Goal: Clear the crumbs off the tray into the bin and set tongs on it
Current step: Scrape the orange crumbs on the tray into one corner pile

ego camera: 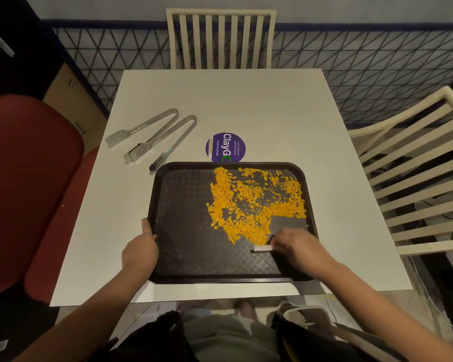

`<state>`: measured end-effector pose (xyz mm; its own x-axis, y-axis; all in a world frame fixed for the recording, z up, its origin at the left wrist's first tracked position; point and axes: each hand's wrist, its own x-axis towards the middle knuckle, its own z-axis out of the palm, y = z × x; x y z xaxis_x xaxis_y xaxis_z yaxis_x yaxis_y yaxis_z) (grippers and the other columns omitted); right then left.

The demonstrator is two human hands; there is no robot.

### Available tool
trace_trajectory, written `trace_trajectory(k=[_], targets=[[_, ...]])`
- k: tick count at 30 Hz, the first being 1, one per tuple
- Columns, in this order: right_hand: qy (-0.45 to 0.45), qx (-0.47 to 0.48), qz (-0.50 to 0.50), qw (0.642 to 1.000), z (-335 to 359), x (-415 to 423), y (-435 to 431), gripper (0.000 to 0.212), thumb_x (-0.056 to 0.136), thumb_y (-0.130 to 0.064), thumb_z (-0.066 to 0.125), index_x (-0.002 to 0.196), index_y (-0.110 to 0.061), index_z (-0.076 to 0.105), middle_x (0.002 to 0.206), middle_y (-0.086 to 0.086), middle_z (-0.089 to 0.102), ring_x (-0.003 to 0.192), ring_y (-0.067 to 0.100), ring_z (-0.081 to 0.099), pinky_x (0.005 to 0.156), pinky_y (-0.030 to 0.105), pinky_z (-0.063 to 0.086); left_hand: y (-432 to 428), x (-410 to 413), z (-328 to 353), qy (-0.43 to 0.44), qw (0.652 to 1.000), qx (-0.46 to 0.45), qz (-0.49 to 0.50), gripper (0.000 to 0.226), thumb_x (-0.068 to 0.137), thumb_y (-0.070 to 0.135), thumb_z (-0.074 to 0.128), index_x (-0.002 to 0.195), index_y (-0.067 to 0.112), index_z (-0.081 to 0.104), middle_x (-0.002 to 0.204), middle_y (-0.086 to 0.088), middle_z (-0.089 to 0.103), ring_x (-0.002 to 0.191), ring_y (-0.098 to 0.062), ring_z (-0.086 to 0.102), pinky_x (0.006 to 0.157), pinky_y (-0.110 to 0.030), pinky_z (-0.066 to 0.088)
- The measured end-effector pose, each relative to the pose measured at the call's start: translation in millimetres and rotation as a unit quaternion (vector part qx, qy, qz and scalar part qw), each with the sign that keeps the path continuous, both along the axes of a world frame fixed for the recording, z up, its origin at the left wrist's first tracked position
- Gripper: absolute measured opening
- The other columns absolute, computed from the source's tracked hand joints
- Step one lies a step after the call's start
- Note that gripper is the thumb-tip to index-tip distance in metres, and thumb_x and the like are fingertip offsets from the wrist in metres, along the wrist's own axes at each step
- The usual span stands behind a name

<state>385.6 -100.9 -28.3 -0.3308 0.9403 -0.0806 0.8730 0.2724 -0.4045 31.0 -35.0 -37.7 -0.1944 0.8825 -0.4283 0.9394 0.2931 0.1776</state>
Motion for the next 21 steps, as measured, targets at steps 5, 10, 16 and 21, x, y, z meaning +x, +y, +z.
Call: trace_trajectory(k=[5, 10, 16, 21], targets=[[-0.023, -0.016, 0.060, 0.998, -16.7, -22.4, -1.4, 0.020, 0.072, -0.010, 0.074, 0.088, -0.021, 0.071, 0.082, -0.003, 0.070, 0.071, 0.018, 0.065, 0.066, 0.029, 0.050, 1.0, -0.7, 0.8, 0.006, 1.000, -0.001, -0.007, 0.050, 0.100, 0.026, 0.039, 0.144, 0.015, 0.017, 0.103, -0.010, 0.063, 0.071, -0.016, 0.053, 0.060, -0.027, 0.044], [-0.036, 0.027, -0.009, 0.999, -13.1, -17.6, 43.6, 0.011, 0.086, -0.016, 0.063, 0.089, -0.017, 0.073, 0.084, 0.002, 0.071, 0.072, 0.022, 0.066, 0.070, 0.038, 0.055, 0.4, -1.1, 2.5, 0.010, 1.000, 0.000, -0.011, 0.050, 0.100, 0.025, 0.039, 0.144, 0.015, 0.017, 0.103, -0.010, 0.062, 0.072, -0.017, 0.054, 0.062, -0.028, 0.046], [-0.061, 0.016, -0.081, 0.995, 0.8, -12.6, 67.6, 0.012, 0.087, -0.018, 0.060, 0.091, -0.018, 0.071, 0.085, 0.003, 0.068, 0.074, 0.024, 0.063, 0.069, 0.038, 0.053, -1.3, -1.6, 1.0, 0.003, 1.000, 0.000, -0.005, 0.051, 0.100, 0.027, 0.039, 0.145, 0.017, 0.016, 0.103, -0.009, 0.061, 0.071, -0.015, 0.053, 0.061, -0.027, 0.046], [-0.002, -0.021, -0.005, 1.000, 10.9, -42.5, 31.3, 0.011, 0.088, -0.021, 0.060, 0.092, -0.019, 0.071, 0.089, -0.002, 0.069, 0.079, 0.016, 0.062, 0.075, 0.032, 0.053, -2.7, -1.3, 1.0, -0.005, 1.000, -0.001, 0.000, 0.055, 0.099, 0.029, 0.041, 0.146, 0.018, 0.014, 0.111, -0.008, 0.060, 0.075, -0.014, 0.052, 0.064, -0.026, 0.046]])
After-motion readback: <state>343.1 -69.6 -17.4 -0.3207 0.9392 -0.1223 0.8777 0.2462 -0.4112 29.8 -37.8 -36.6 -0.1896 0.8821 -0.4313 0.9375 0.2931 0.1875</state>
